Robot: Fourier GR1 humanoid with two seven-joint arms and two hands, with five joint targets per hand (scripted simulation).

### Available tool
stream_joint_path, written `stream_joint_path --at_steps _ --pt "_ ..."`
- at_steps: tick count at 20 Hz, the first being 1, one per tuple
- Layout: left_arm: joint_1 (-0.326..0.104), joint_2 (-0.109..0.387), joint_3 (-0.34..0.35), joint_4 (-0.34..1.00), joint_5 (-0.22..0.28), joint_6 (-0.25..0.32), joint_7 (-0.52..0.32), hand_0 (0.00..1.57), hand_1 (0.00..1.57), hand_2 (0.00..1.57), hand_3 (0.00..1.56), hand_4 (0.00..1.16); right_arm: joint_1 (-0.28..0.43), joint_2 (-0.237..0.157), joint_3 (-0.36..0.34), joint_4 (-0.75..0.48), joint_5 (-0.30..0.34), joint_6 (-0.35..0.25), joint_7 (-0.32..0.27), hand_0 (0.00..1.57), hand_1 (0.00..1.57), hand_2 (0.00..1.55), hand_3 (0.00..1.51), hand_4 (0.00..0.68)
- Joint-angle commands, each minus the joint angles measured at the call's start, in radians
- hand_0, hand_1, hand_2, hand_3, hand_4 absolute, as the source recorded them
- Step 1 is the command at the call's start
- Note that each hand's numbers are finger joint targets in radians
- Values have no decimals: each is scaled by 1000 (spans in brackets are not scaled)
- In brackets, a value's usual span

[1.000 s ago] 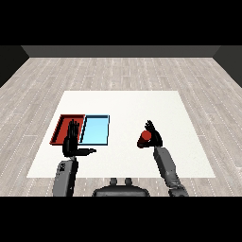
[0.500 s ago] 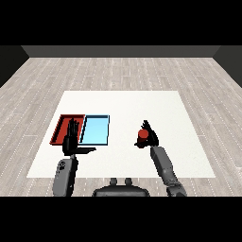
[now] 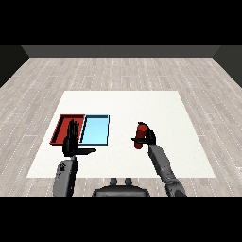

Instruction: Pick the red can and put it in the red box

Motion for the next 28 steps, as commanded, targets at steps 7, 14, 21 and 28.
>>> stream_joint_path --at_steps 7,14,21,28 --pt "-75 14 22 63 26 -6 -3 0 0 0 0 0 13 -5 34 -64 47 -107 51 1460 1460 1446 1401 587" --pt "-41 -20 -46 27 -22 16 21 0 0 0 0 0 17 -15 63 -87 85 -117 -24 1438 1438 1437 1373 607" --pt "3 -4 -75 -35 -24 -13 48 0 0 0 0 0 108 -2 140 -401 108 -129 80 1419 1419 1427 1373 615" --pt "-66 -36 -110 16 -47 20 110 0 0 0 0 0 187 -44 115 -635 60 -88 152 1463 1463 1435 1389 655"
